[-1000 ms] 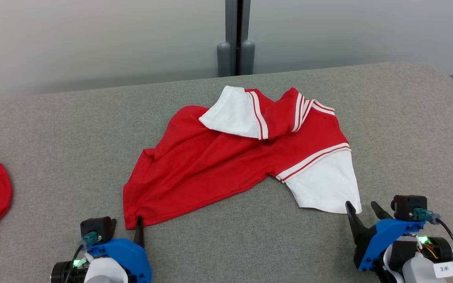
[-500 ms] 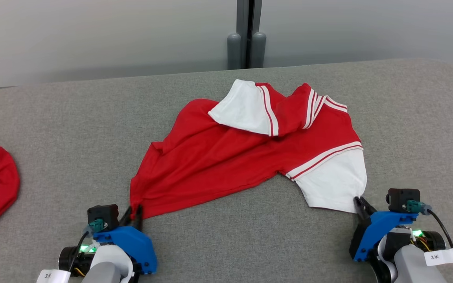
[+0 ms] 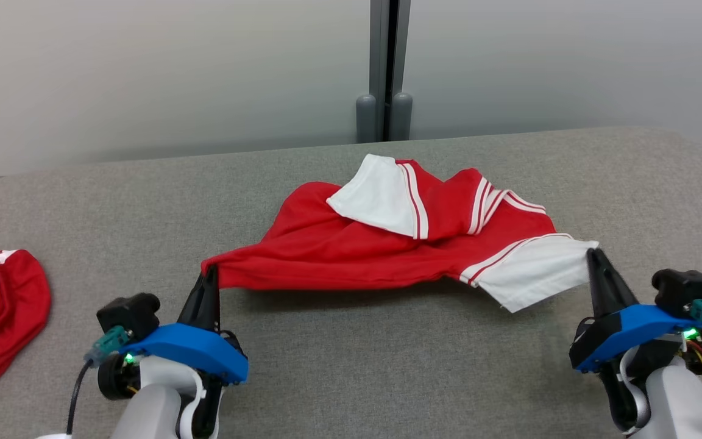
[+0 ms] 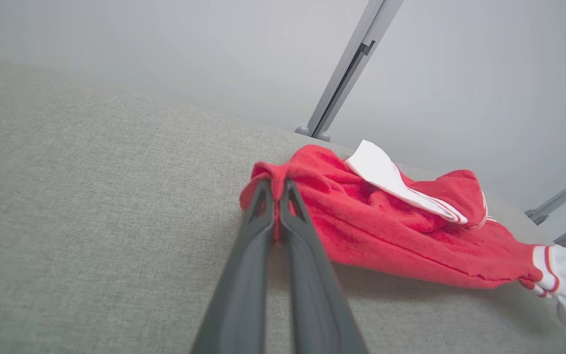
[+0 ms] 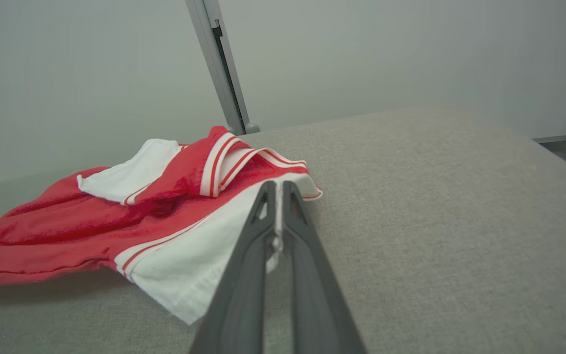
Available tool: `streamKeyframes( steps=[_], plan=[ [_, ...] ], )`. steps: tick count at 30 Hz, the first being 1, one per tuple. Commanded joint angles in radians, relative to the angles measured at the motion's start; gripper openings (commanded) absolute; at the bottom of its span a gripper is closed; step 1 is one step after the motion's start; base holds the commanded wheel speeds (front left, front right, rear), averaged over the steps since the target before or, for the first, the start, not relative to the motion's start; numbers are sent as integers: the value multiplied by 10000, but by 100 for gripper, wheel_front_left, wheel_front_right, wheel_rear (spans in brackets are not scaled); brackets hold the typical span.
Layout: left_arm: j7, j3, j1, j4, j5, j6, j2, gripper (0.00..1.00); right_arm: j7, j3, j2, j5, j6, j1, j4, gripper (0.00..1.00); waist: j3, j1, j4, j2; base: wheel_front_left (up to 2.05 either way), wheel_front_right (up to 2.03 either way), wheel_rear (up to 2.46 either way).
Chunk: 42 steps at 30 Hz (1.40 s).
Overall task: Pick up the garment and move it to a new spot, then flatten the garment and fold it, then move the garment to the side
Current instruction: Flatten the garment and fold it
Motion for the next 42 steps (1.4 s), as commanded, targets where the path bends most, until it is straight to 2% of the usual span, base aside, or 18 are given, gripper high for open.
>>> streamKeyframes(
  steps=[1, 6, 14, 19, 23, 26, 32, 37, 42],
  plan=[
    [344, 101, 170, -921, -386, -92, 48, 0, 200, -153, -28, 16, 1, 311, -877, 0, -146, 0, -30, -1, 0, 0, 0],
    [1695, 236, 563, -3945, -1244, -80, 404, 0, 1110, -403, -25, 206, 1, 992, -3549, 0, -334, 0, -24, -1, 0, 0, 0],
    [3612, 678, 777, -8246, -1946, 702, 944, 0, 2594, -607, -129, -67, 1, 1290, -7655, 0, -289, 0, -127, -1, 0, 0, 0],
    [4595, 928, 432, -9835, -2343, 1024, 1328, 0, 3479, -740, -565, -189, 3, 780, -9666, 0, 53, 0, -187, -1, 0, 0, 0],
    [5227, 941, 26, -10131, -2535, 1184, 1538, 0, 4039, -705, -891, -41, 1, 104, -10224, 0, 671, 0, -263, -1, 0, 0, 0],
    [5563, 948, -627, -9806, -2662, 1256, 1632, 0, 4339, -442, -1252, 350, 1, -755, -9603, 0, 1420, 0, -331, -1, 0, 0, 0],
    [5814, 1086, -2613, -8533, -2461, 1257, 1941, 0, 4133, 478, -1788, 1078, 1, -3249, -7534, 0, 2894, 0, -537, -1, 0, 0, 0],
    [5438, 1285, -5315, -7058, -1986, 1201, 2290, 0, 2893, 1385, -2201, 1185, 1, -6404, -5399, 0, 3994, 0, -744, -1, 0, 0, 0],
    [4930, 1524, -7732, -5672, -1831, 1018, 2482, 0, 1561, 1775, -2383, 918, 1, -9040, -3541, 0, 4468, 0, -919, -1, 0, 0, 0]
  ],
)
